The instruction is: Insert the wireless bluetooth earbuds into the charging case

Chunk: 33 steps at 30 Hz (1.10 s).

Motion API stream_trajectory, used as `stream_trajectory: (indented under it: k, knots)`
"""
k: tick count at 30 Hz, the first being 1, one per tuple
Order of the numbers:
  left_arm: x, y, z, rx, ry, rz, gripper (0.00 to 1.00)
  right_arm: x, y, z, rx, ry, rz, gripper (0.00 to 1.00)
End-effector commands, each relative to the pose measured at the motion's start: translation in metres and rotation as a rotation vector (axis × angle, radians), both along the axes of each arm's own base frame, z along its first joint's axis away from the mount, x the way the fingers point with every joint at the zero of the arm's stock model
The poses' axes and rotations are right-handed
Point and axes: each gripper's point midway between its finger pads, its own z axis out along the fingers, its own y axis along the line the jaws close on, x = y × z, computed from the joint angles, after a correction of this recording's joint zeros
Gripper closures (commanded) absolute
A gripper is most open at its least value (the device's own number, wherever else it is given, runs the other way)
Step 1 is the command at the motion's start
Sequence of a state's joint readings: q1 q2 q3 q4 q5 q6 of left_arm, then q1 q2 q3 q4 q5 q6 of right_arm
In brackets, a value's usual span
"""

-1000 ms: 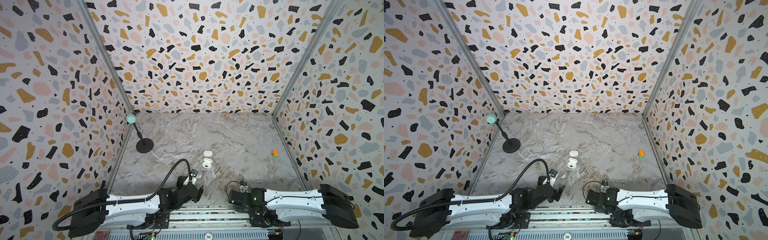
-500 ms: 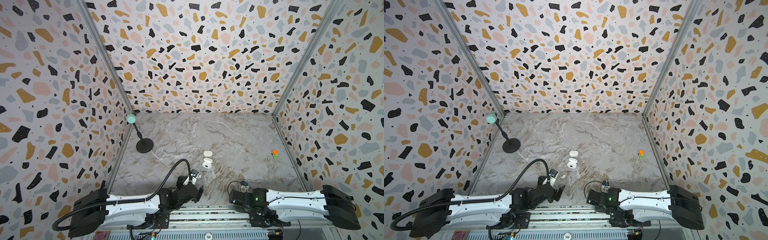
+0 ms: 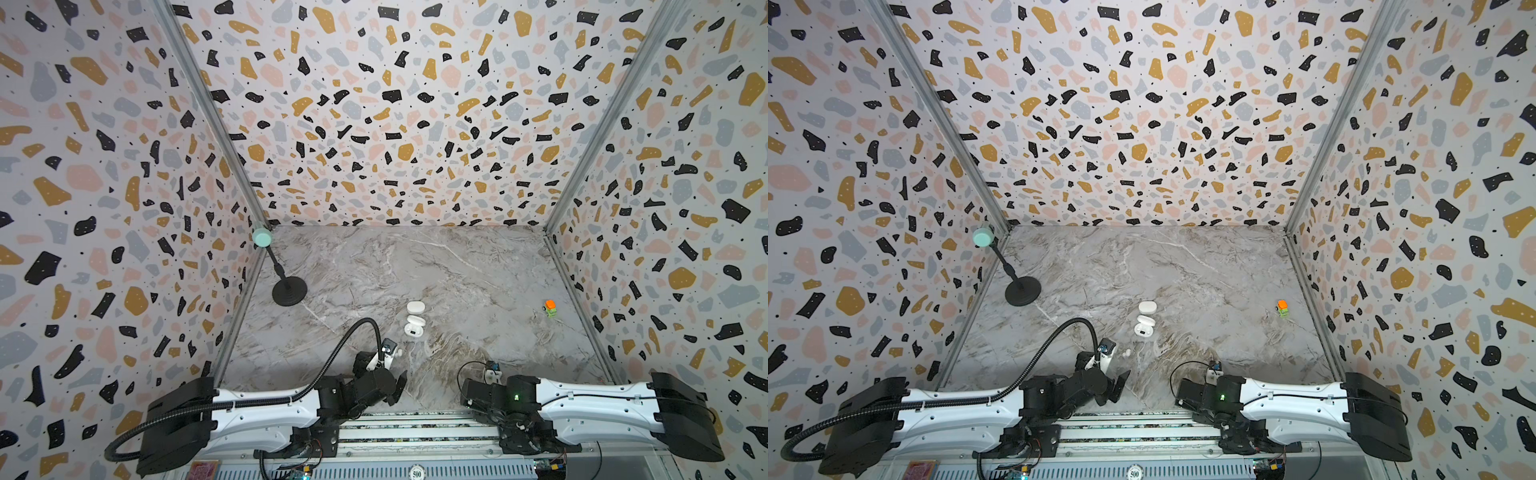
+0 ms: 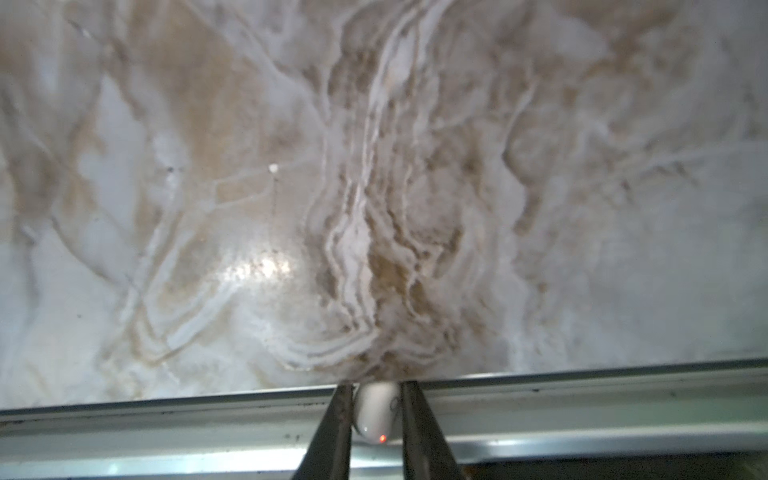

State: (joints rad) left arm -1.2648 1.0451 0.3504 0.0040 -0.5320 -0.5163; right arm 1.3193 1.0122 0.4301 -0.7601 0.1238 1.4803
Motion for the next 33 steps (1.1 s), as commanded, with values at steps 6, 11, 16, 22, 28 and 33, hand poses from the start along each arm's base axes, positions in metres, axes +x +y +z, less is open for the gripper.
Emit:
stream_trajectory:
  k: [6,11,16,22,28,33]
  knots:
    - [0.0,-0.004,0.005,-0.023,-0.012,-0.005,0.0,0.008,0.0,0.017,-0.001,-0.044,-0.022,0.78]
    - [0.0,-0.004,0.004,-0.02,-0.012,-0.007,0.0,0.012,0.002,0.025,-0.002,-0.064,-0.019,0.79]
    - [0.0,-0.005,0.004,-0.018,-0.012,-0.008,0.0,0.021,0.005,0.035,0.001,-0.093,-0.011,0.78]
    - [0.0,-0.004,0.003,-0.019,-0.012,-0.006,0.0,0.038,0.014,0.041,0.035,-0.124,0.007,0.78]
    - [0.001,-0.002,0.005,-0.021,-0.017,0.003,0.0,0.062,0.024,0.042,0.046,-0.162,0.04,0.78]
    - [0.002,-0.001,0.005,-0.026,-0.019,0.009,0.0,0.075,0.032,0.038,-0.002,-0.175,0.098,0.78]
